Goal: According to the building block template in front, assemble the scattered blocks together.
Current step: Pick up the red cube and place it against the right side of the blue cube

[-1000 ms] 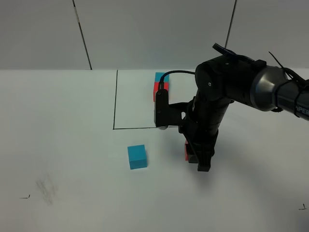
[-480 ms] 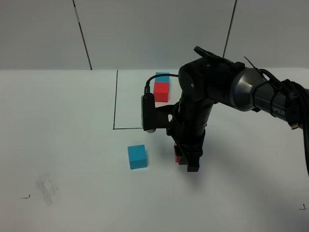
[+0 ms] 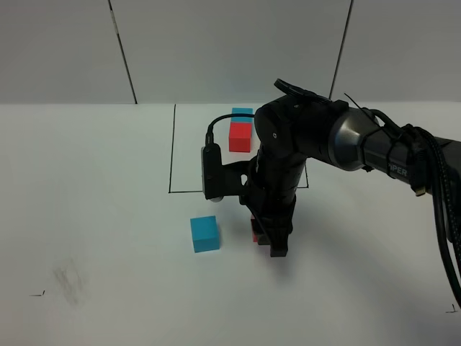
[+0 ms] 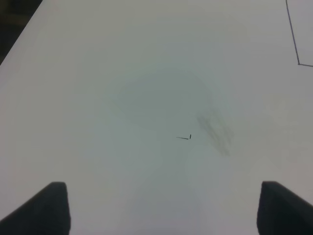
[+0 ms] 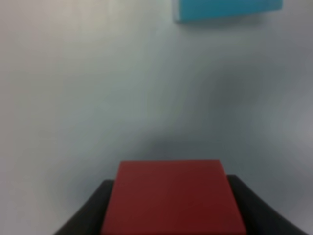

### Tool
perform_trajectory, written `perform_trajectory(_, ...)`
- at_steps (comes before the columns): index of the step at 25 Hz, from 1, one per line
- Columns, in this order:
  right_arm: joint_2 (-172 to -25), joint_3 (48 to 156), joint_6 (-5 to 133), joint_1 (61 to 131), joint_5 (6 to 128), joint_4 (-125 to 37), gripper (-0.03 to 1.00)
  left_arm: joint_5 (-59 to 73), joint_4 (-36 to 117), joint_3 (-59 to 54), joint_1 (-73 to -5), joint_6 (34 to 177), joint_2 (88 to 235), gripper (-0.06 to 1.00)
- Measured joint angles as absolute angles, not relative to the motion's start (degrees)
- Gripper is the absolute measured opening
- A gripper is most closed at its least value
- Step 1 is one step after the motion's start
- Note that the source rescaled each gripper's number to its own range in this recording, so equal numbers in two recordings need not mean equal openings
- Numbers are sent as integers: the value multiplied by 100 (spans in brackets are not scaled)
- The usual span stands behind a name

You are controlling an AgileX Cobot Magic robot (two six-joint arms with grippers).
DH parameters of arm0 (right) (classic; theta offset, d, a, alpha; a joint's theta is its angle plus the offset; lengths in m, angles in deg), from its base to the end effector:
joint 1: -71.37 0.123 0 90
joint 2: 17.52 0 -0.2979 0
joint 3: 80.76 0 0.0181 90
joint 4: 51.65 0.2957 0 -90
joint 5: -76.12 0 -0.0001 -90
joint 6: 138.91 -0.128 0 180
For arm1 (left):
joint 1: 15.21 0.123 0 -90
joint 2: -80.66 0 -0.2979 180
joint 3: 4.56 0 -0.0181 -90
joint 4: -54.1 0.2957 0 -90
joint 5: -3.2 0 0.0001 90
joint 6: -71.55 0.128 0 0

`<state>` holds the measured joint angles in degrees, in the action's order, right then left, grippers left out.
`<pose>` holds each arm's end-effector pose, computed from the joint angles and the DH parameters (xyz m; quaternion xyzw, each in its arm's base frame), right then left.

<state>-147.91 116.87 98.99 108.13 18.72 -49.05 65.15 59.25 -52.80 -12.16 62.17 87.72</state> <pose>0.3933 0.2999 0.1262 -0.7252 0.6829 0.0040 0.0880 0.0500 0.0128 0.2845 -0.0949 0.8476 0.0161 0.5218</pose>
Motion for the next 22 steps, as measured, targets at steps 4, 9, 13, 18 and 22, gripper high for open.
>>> perform_trajectory(4, -14791, 12009, 9914, 10857, 1893, -4905, 0, 6515, 5925, -5280, -1216, 6217, 8772, 100)
perform_trajectory(9, -14803, 12102, 10054, 10951, 1901, -4888, 0, 6515, 5925, -5280, -1216, 6217, 8772, 100)
perform_trajectory(13, -14958, 12240, 10104, 11022, 1901, -4908, 0, 6515, 5925, -5280, -1216, 6217, 8772, 100)
perform_trajectory(18, -15398, 12642, 10141, 11153, 1852, -4929, 0, 6515, 5925, -5280, -1216, 6217, 8772, 100)
perform_trajectory(22, -15528, 12748, 10154, 11214, 1833, -4924, 0, 6515, 5925, -5280, -1216, 6217, 8772, 100)
